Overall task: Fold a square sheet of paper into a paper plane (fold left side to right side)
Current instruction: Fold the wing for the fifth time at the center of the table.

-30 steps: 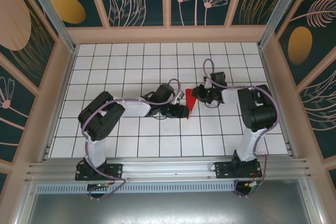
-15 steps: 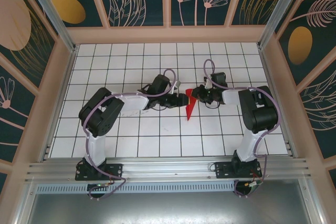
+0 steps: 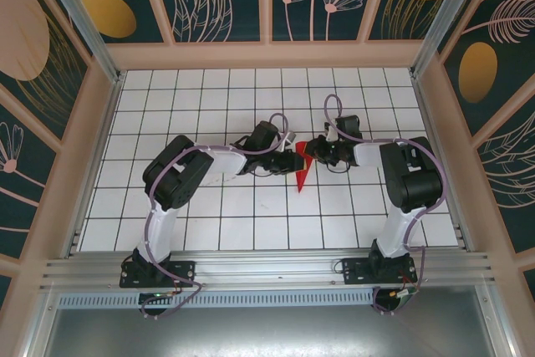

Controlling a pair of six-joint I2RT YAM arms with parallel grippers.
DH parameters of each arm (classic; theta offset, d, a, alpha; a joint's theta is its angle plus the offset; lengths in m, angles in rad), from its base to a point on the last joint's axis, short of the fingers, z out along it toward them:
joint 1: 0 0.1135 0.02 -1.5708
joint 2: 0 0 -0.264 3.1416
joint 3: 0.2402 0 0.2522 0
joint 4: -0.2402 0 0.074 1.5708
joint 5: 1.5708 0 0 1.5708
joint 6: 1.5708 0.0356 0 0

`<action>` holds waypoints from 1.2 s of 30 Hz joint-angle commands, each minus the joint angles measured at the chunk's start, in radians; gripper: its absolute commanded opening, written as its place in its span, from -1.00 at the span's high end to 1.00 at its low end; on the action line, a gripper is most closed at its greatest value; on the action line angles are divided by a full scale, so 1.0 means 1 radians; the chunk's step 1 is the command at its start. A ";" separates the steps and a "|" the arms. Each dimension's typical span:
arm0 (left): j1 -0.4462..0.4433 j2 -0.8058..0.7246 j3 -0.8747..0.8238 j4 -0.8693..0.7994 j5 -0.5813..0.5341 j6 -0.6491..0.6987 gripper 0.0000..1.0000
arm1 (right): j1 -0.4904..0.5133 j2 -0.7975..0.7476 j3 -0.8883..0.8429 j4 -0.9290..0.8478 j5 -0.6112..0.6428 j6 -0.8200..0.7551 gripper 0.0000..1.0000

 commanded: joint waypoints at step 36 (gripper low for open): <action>-0.004 -0.074 -0.157 0.255 -0.023 -0.116 0.94 | -0.070 -0.068 0.033 -0.011 -0.088 0.026 -0.59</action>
